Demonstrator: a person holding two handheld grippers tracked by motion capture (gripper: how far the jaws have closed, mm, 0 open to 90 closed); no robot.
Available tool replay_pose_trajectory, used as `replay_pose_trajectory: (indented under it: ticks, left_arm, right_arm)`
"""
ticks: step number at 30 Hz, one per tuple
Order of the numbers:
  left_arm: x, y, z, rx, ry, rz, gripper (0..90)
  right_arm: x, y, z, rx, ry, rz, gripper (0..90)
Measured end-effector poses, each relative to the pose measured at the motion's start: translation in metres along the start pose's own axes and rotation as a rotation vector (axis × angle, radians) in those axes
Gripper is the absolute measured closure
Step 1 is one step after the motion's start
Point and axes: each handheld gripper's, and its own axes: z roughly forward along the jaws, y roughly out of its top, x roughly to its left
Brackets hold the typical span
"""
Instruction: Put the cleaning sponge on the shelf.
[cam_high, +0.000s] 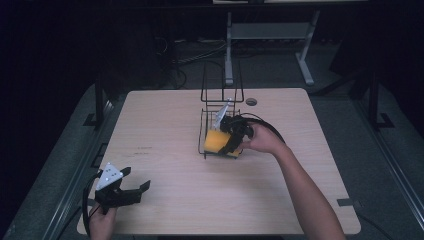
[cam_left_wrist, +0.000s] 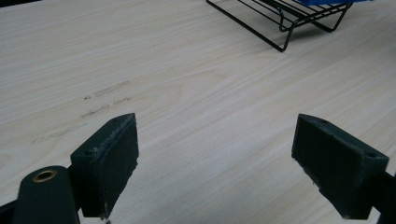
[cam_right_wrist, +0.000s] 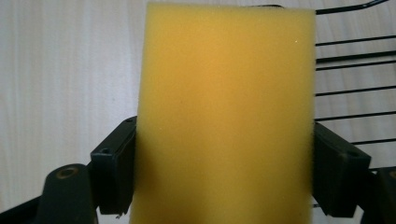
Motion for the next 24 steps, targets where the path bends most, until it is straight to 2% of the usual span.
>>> replay_pose_trajectory:
  ticks: [4, 6, 7, 8, 13, 19, 24]
  left_arm:
    - [0.001, 0.000, -0.001, -0.002, 0.001, -0.003, 14.1]
    - [0.001, 0.000, -0.001, -0.003, 0.002, -0.002, 14.0]
    - [0.001, 0.000, -0.001, -0.004, 0.003, -0.001, 14.0]
    - [0.001, 0.000, -0.001, -0.003, 0.002, -0.003, 14.0]
    - [-0.001, 0.000, 0.000, 0.003, -0.002, 0.006, 14.0]
    - [-0.002, 0.000, 0.001, 0.004, -0.002, 0.007, 14.0]
    - [-0.001, 0.000, 0.000, 0.001, 0.000, -0.002, 14.1]
  right_arm:
    - [-0.007, 0.006, -0.001, -0.017, -0.012, -0.012, 21.8]
    - [-0.012, 0.006, 0.002, -0.002, -0.011, -0.002, 21.8]
    - [-0.014, 0.006, 0.004, 0.033, -0.017, -0.006, 21.8]
    - [-0.016, 0.006, 0.005, 0.046, -0.027, -0.007, 21.8]
    - [-0.026, 0.006, 0.005, 0.040, -0.030, 0.006, 21.8]
    - [-0.032, 0.002, 0.013, 0.033, -0.020, 0.026, 21.7]
    - [-0.033, 0.003, 0.021, 0.059, -0.026, 0.015, 21.5]
